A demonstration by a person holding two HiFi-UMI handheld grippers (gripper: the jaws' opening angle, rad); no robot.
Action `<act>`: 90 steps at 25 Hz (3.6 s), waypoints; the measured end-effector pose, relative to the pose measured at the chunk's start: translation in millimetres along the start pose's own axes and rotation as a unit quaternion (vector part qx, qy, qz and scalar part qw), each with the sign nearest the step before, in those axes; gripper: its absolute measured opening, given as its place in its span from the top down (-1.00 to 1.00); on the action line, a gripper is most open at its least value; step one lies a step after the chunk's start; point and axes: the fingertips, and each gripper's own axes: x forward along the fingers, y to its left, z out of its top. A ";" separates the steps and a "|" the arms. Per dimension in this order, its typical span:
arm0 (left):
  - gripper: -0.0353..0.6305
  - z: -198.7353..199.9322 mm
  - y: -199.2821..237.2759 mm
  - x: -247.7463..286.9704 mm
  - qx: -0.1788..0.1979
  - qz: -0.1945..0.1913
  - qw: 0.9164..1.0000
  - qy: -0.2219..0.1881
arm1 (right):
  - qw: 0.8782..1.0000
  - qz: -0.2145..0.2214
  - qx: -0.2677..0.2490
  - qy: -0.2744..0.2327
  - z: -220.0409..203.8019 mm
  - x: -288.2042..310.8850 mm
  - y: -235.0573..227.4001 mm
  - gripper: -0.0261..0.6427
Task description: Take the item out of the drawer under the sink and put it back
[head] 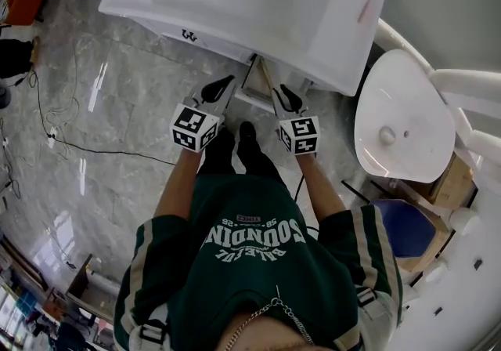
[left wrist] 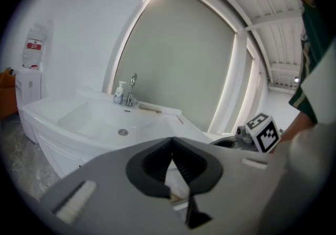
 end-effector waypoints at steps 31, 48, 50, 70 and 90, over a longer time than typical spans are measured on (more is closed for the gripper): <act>0.74 -113.3 67.2 -24.4 -0.065 0.074 0.994 0.050 | 0.959 -0.012 -0.044 0.281 -217.7 200.5 -64.2 0.48; 0.74 -133.9 77.3 -36.7 -0.084 0.081 0.991 0.071 | 0.929 -0.047 -0.031 0.367 -272.3 222.7 -82.8 0.67; 0.75 -135.7 78.4 -39.3 -0.083 0.081 0.991 0.074 | 0.928 -0.051 -0.027 0.369 -270.5 222.1 -83.4 0.77; 0.74 -84.3 63.3 -52.6 -0.057 0.063 0.995 0.045 | 0.938 -0.034 -0.036 0.342 -210.2 156.2 -51.4 0.78; 0.75 -13.9 43.4 -66.0 -0.029 0.050 0.998 0.004 | 0.986 -0.016 0.003 0.166 -50.1 48.7 8.4 0.79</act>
